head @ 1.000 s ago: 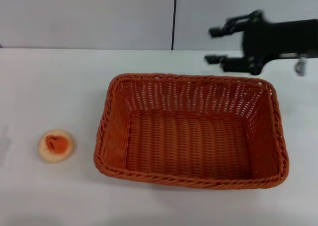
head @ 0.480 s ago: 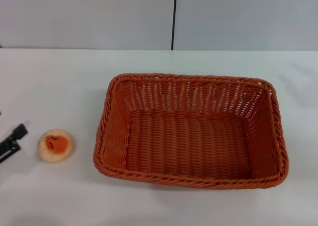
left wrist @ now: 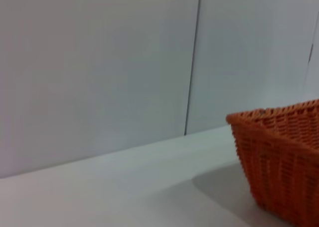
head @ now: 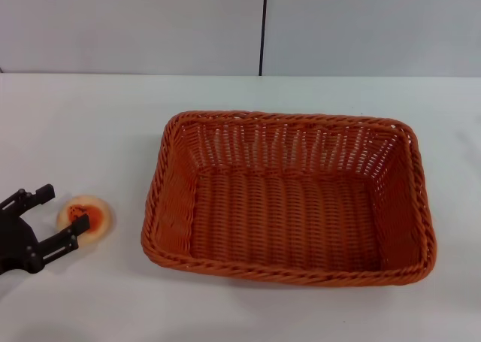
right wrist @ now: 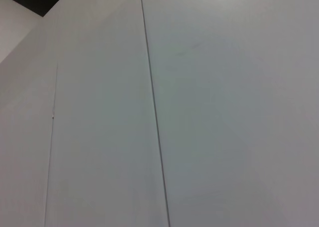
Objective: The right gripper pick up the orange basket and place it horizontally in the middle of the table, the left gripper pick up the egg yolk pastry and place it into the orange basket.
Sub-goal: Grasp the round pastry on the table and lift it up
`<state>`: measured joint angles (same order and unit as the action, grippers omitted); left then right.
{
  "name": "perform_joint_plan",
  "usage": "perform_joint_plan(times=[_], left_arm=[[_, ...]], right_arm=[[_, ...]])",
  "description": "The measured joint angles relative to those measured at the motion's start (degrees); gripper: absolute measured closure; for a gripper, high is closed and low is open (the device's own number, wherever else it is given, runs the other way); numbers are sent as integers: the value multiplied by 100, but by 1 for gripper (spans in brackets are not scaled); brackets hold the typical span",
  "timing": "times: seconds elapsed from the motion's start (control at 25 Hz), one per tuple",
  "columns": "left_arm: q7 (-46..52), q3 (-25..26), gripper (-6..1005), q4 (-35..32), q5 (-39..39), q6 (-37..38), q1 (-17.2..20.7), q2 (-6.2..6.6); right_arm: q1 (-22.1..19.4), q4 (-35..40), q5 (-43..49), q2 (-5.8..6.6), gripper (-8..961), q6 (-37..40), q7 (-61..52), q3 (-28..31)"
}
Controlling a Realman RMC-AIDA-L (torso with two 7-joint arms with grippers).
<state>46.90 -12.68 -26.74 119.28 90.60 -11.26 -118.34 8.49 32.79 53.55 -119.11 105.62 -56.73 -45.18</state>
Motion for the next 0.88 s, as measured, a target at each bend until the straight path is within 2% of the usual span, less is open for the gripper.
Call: perform_joint_plan(times=[0.36, 0.52, 0.72, 0.88], left_arm=[[-384, -22, 232, 487, -2, -571, 21, 1], [-388, -4, 233, 511, -15, -597, 30, 6], [-676, 251, 456, 605, -71, -369, 51, 1], [-1112, 558, 540, 738, -72, -48, 74, 13]], right_arm=[[52, -156, 12, 2, 421, 12, 55, -30], [61, -144, 13, 8, 420, 13, 57, -33], [63, -137, 12, 12, 418, -8, 57, -35], [68, -149, 13, 17, 417, -20, 57, -35]])
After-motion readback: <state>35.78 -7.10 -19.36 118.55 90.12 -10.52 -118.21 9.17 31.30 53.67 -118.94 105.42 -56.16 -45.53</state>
